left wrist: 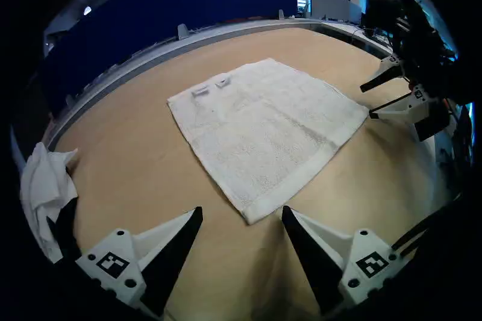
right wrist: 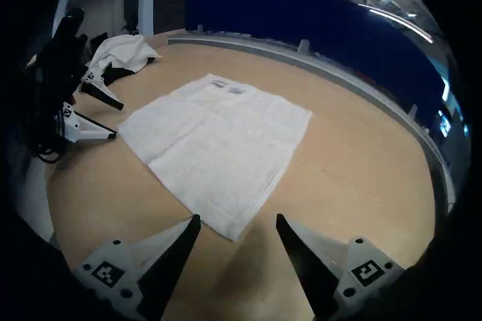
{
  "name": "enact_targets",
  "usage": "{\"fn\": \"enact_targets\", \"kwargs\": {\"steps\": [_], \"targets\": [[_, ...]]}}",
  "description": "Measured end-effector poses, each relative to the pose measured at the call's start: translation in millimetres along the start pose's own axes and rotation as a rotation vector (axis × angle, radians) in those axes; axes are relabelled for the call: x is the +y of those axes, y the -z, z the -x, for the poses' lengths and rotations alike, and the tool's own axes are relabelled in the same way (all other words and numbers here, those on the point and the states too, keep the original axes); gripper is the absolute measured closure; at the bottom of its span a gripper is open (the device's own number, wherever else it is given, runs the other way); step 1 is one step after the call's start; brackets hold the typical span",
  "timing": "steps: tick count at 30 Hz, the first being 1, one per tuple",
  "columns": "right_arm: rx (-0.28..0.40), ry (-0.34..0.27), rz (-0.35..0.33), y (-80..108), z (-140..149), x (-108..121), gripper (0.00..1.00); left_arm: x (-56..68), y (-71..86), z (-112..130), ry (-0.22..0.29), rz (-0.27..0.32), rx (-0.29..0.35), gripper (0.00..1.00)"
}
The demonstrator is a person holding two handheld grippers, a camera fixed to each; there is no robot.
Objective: Fold towel
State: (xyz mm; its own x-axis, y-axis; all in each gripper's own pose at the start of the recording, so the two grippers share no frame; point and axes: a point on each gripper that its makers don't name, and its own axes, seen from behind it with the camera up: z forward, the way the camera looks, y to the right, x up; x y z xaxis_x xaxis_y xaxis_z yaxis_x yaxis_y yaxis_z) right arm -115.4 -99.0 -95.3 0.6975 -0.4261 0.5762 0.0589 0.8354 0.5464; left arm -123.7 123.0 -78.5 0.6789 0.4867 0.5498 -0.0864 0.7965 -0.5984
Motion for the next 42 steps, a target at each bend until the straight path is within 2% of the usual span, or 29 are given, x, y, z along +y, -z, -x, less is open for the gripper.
{"fn": "enact_targets", "kwargs": {"steps": [8, 14, 18, 24, 27, 34, 42], "targets": [[-0.022, 0.009, -0.011, -4.5, 8, -3, 0.15, 3.2, -3.2, 3, 0.023, 0.013, -0.019, 0.05], [-0.04, -0.005, -0.024, -8.0, 13, -4, 0.28, 11.1, -4.3, 3, 0.048, 0.041, -0.032, 0.22], [-0.045, -0.012, -0.04, -9.2, 13, -6, 0.37, 15.7, -3.9, 3, 0.046, 0.047, -0.029, 0.31], [-0.045, -0.012, -0.062, -9.0, 13, -12, 0.55, 19.7, -2.8, 3, 0.045, 0.055, -0.036, 0.4], [-0.046, -0.012, -0.064, -8.9, 13, -14, 0.59, 20.2, -2.6, 3, 0.049, 0.056, -0.044, 0.43], [-0.05, -0.017, -0.066, -8.4, 13, -15, 0.64, 22.3, -1.6, 1, 0.05, 0.059, -0.054, 0.49], [-0.061, -0.03, -0.056, -7.0, 13, -13, 0.71, 18.5, -5.1, 2, 0.068, 0.033, -0.062, 0.73]]}}
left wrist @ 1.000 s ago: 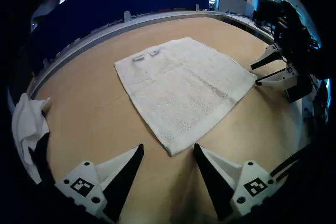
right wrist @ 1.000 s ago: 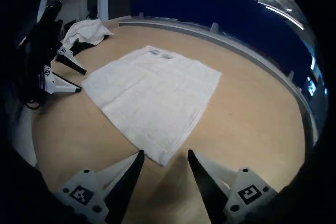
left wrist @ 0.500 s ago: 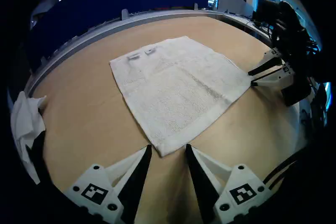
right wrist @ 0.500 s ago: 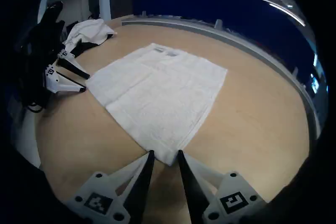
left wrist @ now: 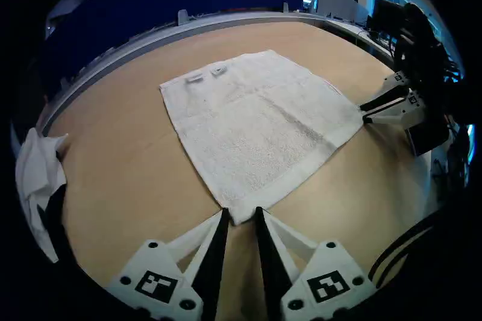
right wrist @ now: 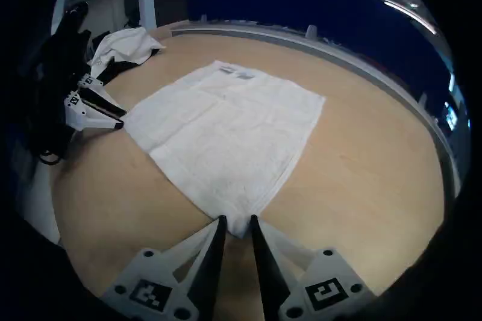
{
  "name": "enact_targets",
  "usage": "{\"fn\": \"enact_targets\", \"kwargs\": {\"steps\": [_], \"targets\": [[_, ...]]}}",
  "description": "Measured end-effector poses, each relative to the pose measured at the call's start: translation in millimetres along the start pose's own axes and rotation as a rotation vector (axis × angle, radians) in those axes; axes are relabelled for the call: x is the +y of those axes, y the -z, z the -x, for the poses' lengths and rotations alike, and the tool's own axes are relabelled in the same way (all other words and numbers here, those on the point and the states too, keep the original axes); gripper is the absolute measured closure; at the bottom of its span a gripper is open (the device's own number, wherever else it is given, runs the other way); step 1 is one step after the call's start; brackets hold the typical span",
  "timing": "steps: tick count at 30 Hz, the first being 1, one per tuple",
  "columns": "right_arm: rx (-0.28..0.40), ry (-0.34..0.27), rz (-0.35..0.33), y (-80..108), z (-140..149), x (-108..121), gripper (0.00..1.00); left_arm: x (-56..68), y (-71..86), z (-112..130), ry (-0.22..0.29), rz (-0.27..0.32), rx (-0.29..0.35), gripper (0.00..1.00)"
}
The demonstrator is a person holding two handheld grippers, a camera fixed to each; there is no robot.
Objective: Fold towel
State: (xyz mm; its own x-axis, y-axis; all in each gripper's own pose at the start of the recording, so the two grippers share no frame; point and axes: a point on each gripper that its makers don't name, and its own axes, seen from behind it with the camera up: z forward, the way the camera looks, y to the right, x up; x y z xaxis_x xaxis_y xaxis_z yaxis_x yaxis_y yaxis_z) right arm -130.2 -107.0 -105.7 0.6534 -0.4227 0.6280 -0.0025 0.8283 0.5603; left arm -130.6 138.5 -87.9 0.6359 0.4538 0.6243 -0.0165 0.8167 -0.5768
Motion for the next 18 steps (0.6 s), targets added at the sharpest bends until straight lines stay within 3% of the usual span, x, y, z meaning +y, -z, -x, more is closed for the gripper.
{"fn": "enact_targets", "kwargs": {"steps": [4, 9, 18], "targets": [[-0.005, -0.008, 0.011, -0.3, -1, 3, 0.76, -1.0, -0.3, 0, -0.002, -0.018, 0.0, 0.87], [0.01, -0.025, 0.017, -1.0, -7, 5, 0.84, -0.5, 1.4, 0, -0.004, -0.03, 0.002, 0.88], [0.024, -0.026, 0.026, 2.3, -11, 11, 0.86, 4.0, 3.0, -1, 0.037, -0.016, 0.003, 0.89]]}}
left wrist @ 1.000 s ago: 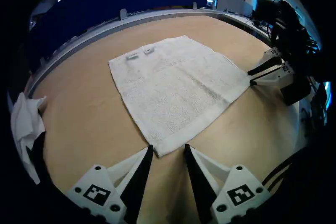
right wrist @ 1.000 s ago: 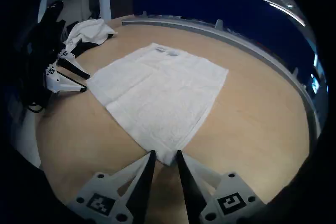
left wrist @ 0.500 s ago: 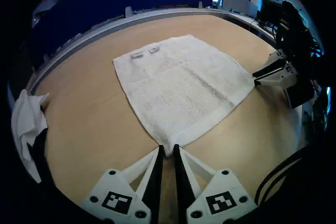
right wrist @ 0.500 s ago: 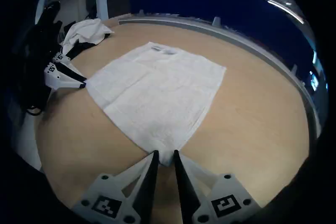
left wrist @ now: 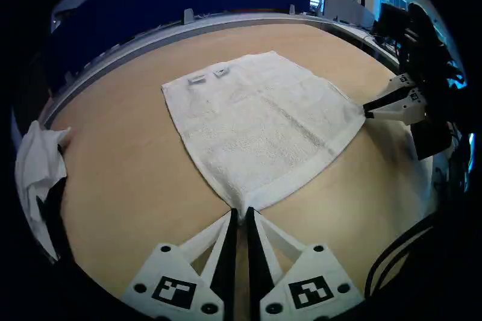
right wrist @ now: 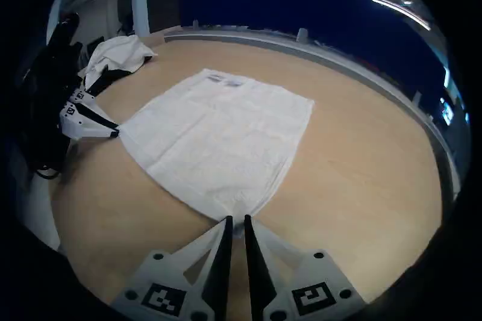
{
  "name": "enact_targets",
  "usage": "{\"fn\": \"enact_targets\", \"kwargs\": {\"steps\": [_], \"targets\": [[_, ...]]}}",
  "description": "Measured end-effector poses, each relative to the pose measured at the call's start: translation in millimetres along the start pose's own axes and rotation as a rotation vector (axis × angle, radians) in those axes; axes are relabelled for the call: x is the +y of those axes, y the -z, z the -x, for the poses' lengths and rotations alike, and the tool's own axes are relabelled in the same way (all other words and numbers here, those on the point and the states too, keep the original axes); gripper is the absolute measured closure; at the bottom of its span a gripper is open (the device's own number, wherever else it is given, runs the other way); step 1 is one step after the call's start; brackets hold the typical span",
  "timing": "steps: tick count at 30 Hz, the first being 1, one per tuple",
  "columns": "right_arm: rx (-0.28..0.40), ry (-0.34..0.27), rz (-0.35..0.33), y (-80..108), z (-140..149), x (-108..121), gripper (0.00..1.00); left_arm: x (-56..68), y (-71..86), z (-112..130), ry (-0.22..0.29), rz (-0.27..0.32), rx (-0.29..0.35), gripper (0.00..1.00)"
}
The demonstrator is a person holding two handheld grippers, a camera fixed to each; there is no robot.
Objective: Fold towel
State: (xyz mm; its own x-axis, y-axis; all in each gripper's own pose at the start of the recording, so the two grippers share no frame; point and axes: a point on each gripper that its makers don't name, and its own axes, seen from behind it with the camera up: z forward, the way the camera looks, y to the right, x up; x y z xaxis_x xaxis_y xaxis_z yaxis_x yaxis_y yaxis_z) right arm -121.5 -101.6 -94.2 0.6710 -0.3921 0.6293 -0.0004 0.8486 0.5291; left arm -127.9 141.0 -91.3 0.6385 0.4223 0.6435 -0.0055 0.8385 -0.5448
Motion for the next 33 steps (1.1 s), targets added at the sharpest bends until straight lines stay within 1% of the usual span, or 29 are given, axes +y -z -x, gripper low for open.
{"fn": "enact_targets", "kwargs": {"steps": [8, 17, 21, 27, 33], "targets": [[0.003, -0.01, 0.002, -0.5, -1, 4, 0.89, 3.6, -1.6, -3, -0.01, 0.004, 0.001, 0.89], [0.014, -0.025, 0.005, 2.8, -5, 7, 0.92, 4.3, -0.1, -11, 0.009, 0.01, 0.016, 0.89], [0.024, -0.025, 0.003, 6.4, -11, 7, 0.92, 3.1, 4.2, -16, 0.014, 0.006, 0.022, 0.9], [0.06, -0.035, 0.004, 19.7, -30, 8, 0.92, 1.1, 15.2, -29, 0.031, 0.001, 0.043, 0.89], [0.1, -0.032, -0.003, 44.1, -54, 7, 0.93, 1.1, 32.2, -46, 0.057, -0.006, 0.064, 0.89]]}}
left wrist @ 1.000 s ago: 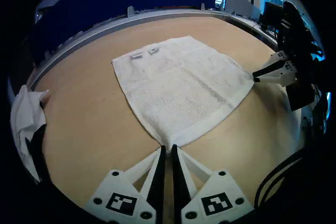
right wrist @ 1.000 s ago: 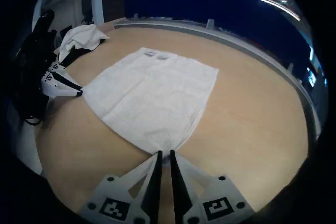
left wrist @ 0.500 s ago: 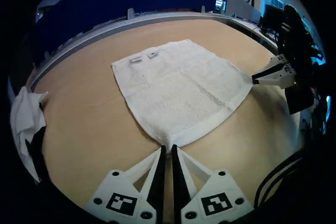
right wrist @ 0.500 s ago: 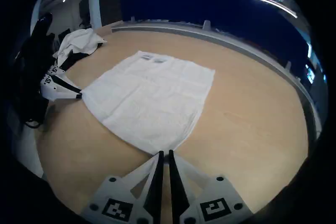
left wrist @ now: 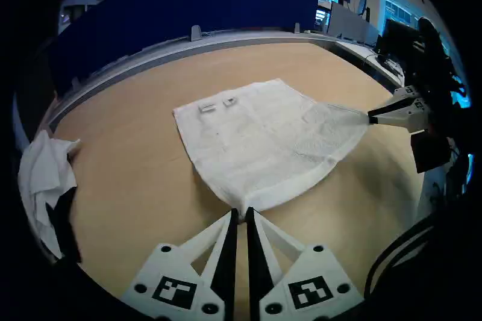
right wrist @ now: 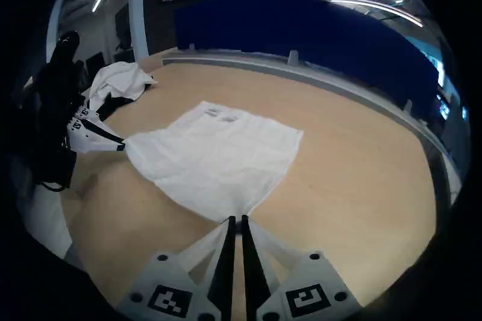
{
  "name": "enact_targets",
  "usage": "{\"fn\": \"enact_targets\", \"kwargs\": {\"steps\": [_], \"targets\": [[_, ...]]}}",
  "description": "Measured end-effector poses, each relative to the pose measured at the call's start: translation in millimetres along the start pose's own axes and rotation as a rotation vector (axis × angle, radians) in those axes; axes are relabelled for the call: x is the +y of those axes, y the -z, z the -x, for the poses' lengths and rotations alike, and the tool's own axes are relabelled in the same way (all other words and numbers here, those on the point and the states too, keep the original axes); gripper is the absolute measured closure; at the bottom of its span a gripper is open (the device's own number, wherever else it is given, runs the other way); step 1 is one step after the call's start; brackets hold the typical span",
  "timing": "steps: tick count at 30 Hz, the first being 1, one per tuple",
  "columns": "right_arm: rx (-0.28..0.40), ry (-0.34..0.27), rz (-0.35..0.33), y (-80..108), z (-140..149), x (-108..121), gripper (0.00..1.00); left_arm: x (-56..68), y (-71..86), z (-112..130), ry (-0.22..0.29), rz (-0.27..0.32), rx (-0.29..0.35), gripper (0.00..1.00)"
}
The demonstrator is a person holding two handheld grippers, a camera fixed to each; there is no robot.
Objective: Fold towel
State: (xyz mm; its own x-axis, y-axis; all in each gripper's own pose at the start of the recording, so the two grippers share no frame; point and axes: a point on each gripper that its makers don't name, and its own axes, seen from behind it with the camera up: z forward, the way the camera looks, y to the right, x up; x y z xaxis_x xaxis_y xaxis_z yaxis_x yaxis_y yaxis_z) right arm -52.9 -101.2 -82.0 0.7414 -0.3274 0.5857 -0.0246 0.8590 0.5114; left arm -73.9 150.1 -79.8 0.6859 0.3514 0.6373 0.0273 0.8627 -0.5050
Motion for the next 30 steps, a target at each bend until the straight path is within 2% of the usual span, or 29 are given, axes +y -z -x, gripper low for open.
{"fn": "enact_targets", "kwargs": {"steps": [8, 14, 30], "targets": [[0.042, 0.005, -0.01, 34.0, -27, -8, 0.94, 5.7, 29.2, -15, 0.04, -0.009, 0.01, 0.89], [0.056, -0.002, -0.015, 49.4, -34, -14, 0.94, 14.7, 44.2, -21, 0.063, -0.005, 0.02, 0.9], [0.028, -0.016, -0.028, 43.3, -17, -20, 0.94, 26.5, 40.6, -9, 0.08, 0.012, 0.009, 0.9]]}}
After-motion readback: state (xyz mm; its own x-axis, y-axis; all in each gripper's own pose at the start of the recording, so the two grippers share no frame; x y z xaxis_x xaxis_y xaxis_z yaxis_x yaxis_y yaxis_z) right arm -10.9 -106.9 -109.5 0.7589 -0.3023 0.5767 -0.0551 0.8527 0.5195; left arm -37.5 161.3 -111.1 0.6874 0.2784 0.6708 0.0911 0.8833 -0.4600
